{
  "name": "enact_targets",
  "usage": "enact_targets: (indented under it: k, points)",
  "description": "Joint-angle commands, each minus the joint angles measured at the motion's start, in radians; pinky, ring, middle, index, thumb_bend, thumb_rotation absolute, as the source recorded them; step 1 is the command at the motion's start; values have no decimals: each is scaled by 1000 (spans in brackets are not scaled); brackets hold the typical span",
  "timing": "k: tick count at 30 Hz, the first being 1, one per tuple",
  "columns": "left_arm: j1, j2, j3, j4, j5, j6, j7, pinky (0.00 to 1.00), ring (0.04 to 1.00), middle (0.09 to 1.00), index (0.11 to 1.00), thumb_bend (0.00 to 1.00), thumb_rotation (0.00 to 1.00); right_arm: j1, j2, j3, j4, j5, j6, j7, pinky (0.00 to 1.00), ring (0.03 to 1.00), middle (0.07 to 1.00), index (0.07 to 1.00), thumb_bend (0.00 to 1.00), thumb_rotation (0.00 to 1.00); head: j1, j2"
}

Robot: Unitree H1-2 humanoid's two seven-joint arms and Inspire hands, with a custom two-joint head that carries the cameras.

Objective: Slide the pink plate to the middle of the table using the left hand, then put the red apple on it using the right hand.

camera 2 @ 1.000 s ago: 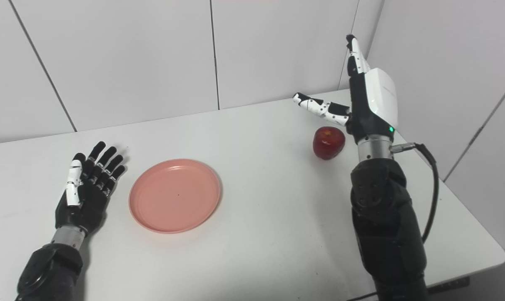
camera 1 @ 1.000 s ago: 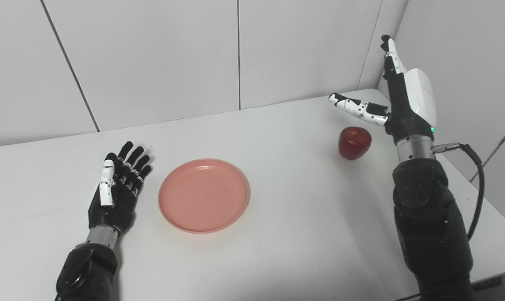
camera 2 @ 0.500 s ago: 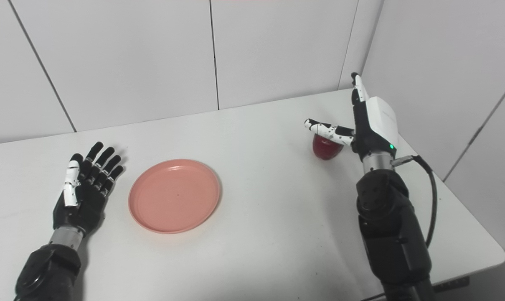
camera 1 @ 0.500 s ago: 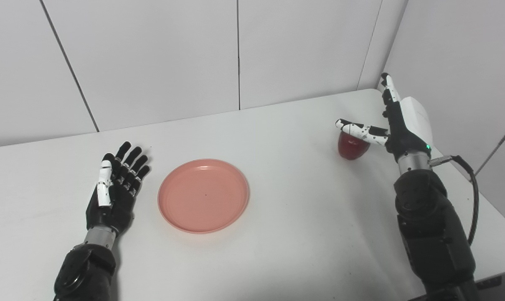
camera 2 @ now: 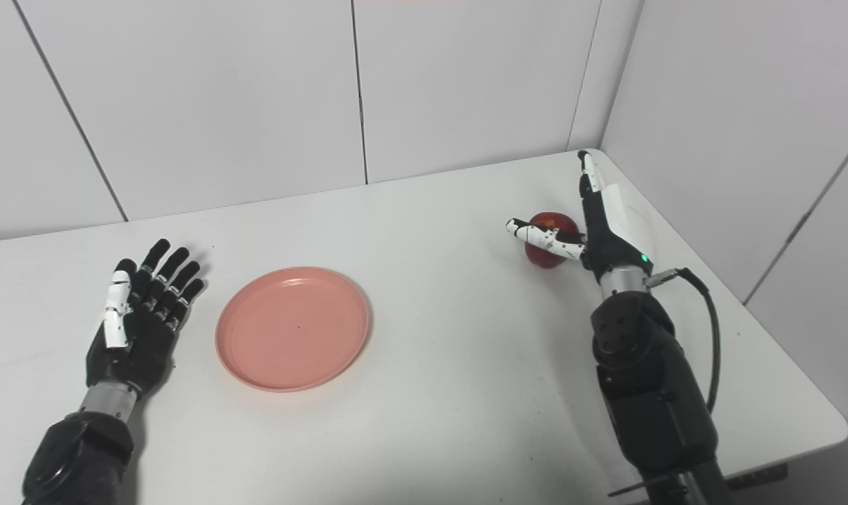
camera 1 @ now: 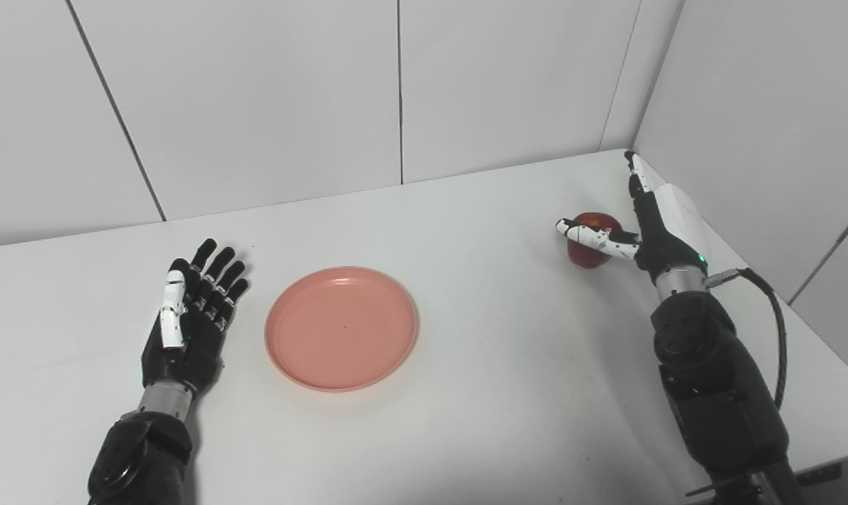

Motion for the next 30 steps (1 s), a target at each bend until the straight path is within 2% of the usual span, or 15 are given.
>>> enact_targets:
  k: [1, 7, 17, 26, 30]
  points:
    - [26, 15, -1, 19, 1, 54, 7, 948, 930, 932, 922, 364, 1000, -48, -37, -3, 3, 9, -49, -27, 809, 936, 974, 1000, 1000, 575, 1, 1]
    - [25, 17, -1, 23, 3, 46, 7, 941, 921, 926, 917, 367, 1000, -56, -52, 10, 27, 20, -49, -21, 803, 928, 964, 1000, 1000, 566, -1, 5]
    - [26, 25, -1, 23, 0, 50, -7, 945, 921, 926, 920, 370, 1000, -76, -62, 27, 58, 35, -8, -9, 817, 947, 981, 1000, 1000, 557, 0, 10]
    - [32, 17, -6, 7, 9, 61, 4, 939, 916, 919, 914, 363, 1000, -75, -68, 30, 90, 51, -31, -21, 757, 910, 963, 1000, 1000, 551, 9, 16]
    - [35, 15, -7, 0, 14, 65, 12, 933, 912, 916, 909, 367, 1000, -76, -69, 32, 100, 48, -25, -22, 767, 920, 969, 1000, 1000, 540, 10, 19]
